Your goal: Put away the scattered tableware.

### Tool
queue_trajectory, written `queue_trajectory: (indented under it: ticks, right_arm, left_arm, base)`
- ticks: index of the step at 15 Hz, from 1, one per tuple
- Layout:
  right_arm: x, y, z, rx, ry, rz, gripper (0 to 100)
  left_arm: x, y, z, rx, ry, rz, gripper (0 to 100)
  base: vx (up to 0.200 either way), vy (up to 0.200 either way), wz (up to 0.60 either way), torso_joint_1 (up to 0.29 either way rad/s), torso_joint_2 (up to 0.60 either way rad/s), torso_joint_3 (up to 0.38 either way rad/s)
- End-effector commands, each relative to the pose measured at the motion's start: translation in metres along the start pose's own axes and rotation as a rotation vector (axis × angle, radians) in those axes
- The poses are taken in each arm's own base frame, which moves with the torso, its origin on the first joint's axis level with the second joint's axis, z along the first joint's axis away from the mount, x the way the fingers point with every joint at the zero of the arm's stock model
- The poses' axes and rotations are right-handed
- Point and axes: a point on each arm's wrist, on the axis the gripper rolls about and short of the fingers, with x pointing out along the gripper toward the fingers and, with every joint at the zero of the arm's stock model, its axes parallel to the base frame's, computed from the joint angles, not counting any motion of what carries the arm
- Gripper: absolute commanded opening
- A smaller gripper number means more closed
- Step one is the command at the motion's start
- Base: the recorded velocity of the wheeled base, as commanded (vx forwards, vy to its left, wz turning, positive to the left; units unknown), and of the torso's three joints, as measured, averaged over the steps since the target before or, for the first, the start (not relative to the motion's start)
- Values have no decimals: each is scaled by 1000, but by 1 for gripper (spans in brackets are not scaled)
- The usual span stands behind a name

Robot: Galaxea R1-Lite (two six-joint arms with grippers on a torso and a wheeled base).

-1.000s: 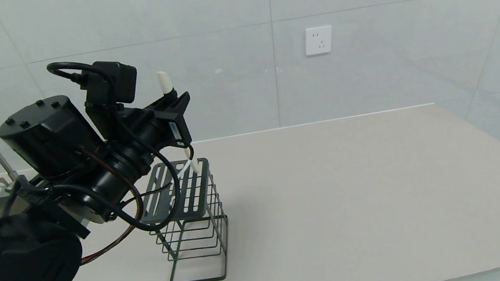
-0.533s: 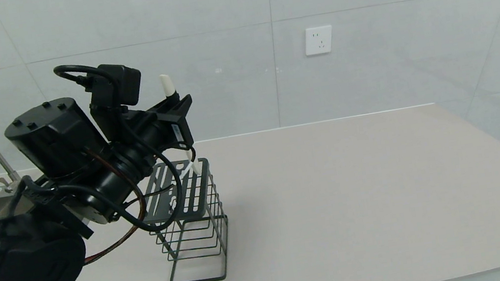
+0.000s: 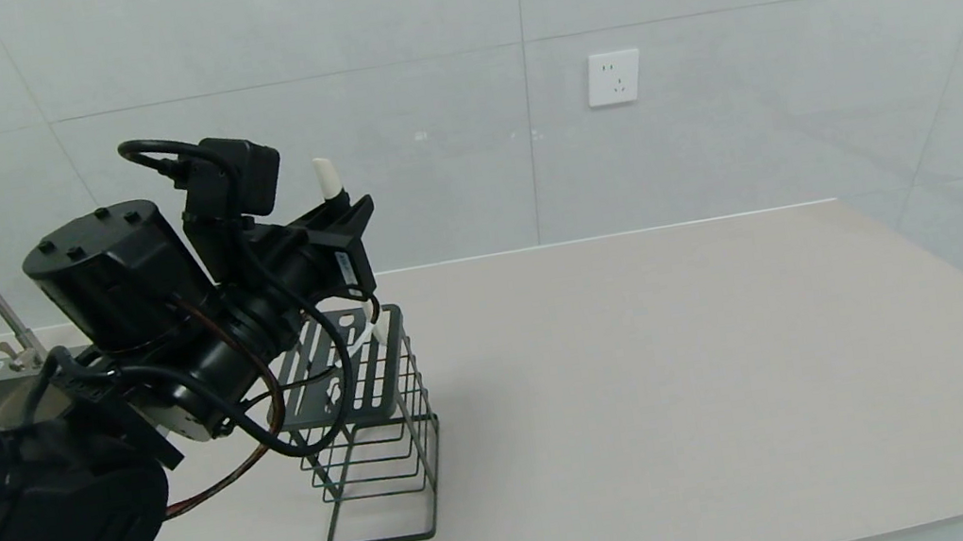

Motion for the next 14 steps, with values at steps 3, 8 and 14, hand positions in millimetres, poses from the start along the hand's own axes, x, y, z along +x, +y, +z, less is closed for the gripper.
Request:
queue_trajectory:
  ticks: [3, 8, 14]
  right_arm:
    - [0, 0, 0, -1, 3, 1, 100]
    - [0, 0, 0, -1, 1, 1, 100]
    - [0, 0, 0, 1, 1, 1, 100]
  left_arm:
    - [-2, 0, -5, 1, 14, -1, 0]
    - [-2, -1, -17, -2, 55, -4, 0]
    - [2, -3, -27, 0, 87, -7, 0]
  base:
    - [0, 0, 0, 0, 0, 0]
    - [0, 0, 0, 0, 0, 0]
    - [0, 0, 0, 0, 0, 0]
